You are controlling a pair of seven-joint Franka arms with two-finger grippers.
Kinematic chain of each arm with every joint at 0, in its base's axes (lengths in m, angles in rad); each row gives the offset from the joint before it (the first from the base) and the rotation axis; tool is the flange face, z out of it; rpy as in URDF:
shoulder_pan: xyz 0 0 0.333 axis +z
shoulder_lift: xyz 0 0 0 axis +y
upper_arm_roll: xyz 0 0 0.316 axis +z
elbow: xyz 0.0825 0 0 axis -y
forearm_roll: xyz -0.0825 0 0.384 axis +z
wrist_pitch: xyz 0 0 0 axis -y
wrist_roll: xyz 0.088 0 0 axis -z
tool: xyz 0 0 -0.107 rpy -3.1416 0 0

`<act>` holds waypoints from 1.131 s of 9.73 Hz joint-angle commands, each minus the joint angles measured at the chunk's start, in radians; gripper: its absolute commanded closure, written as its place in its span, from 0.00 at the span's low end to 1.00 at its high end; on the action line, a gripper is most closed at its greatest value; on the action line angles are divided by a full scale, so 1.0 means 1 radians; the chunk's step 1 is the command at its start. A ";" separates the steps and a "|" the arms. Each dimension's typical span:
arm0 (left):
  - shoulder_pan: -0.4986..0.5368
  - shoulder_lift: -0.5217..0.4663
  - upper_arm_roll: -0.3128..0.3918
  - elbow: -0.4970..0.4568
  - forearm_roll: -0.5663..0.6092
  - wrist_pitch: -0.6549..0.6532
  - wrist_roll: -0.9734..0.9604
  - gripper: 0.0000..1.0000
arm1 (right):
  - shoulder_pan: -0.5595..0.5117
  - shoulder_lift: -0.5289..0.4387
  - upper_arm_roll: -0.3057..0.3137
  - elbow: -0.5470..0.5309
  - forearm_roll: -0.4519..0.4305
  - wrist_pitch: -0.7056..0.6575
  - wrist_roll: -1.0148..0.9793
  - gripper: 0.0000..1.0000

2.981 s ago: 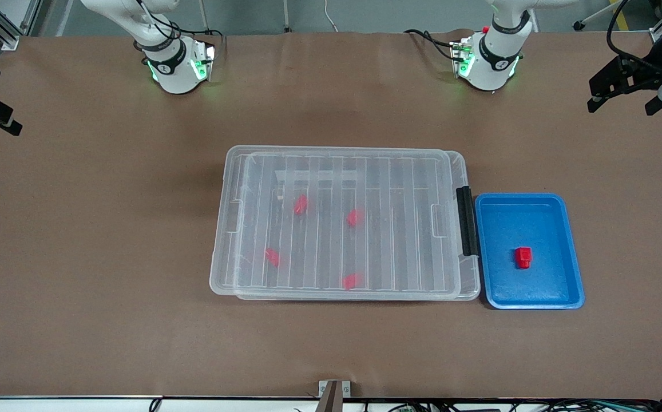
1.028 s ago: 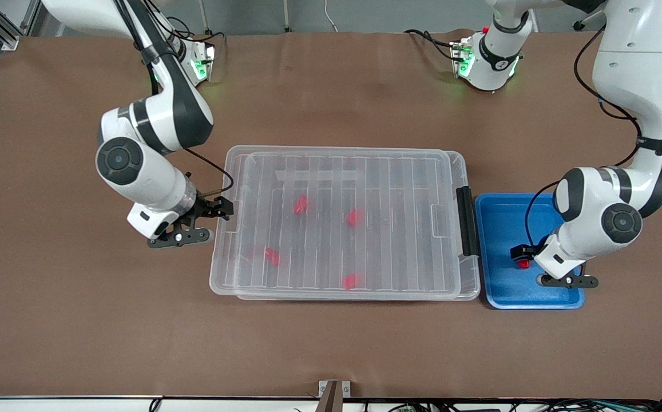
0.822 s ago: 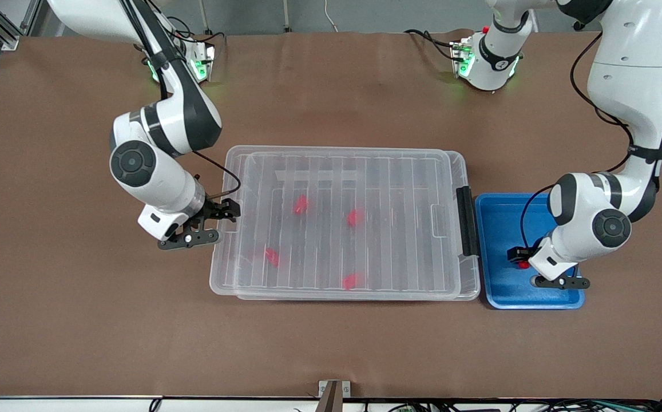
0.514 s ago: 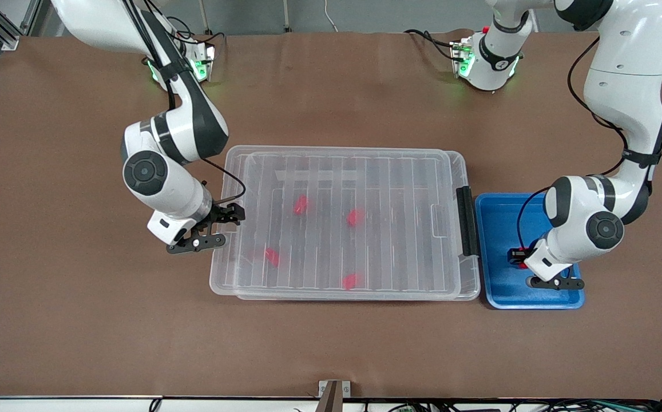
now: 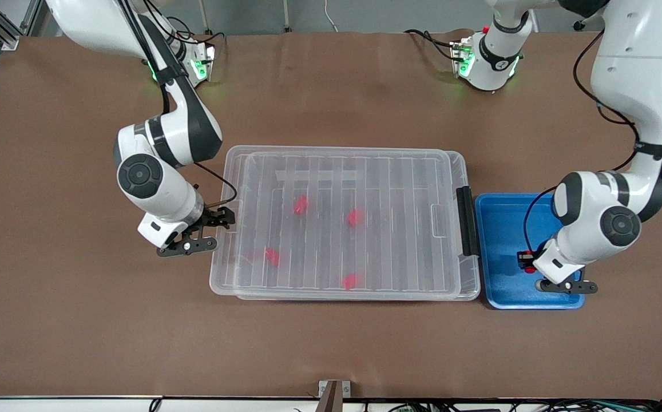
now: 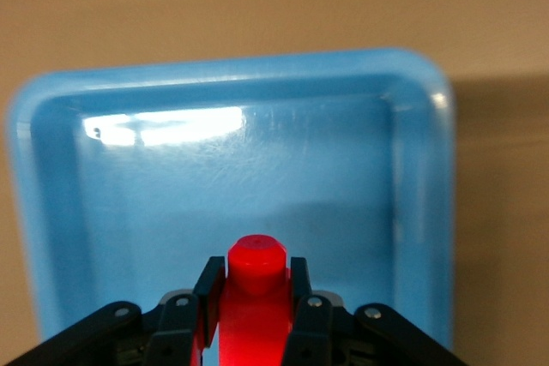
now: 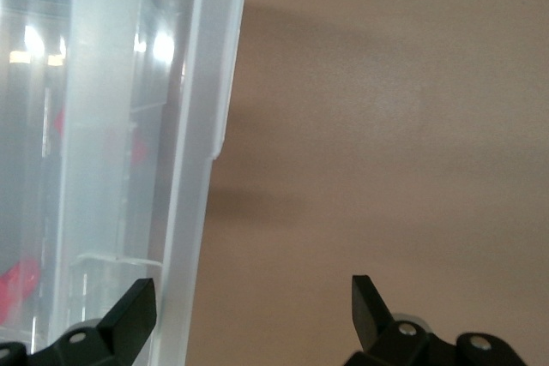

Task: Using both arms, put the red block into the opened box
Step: 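Grasp the red block with the left gripper while the right gripper grips the box, then lift the block with the left gripper while the right gripper slides the box base out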

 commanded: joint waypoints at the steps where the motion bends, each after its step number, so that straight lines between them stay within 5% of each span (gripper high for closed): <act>1: -0.002 -0.135 -0.028 -0.039 0.000 -0.127 -0.042 0.99 | -0.053 -0.019 0.006 -0.049 -0.029 0.000 -0.064 0.00; 4: -0.005 -0.223 -0.129 -0.035 0.000 -0.238 -0.182 0.99 | -0.114 -0.043 0.003 -0.054 -0.032 -0.066 -0.115 0.00; 8: -0.025 -0.194 -0.314 -0.002 0.006 -0.275 -0.435 0.99 | -0.194 -0.068 -0.001 -0.052 -0.073 -0.120 -0.175 0.00; 11: -0.147 -0.129 -0.319 0.002 0.020 -0.208 -0.529 0.99 | -0.251 -0.079 -0.004 -0.051 -0.075 -0.135 -0.239 0.00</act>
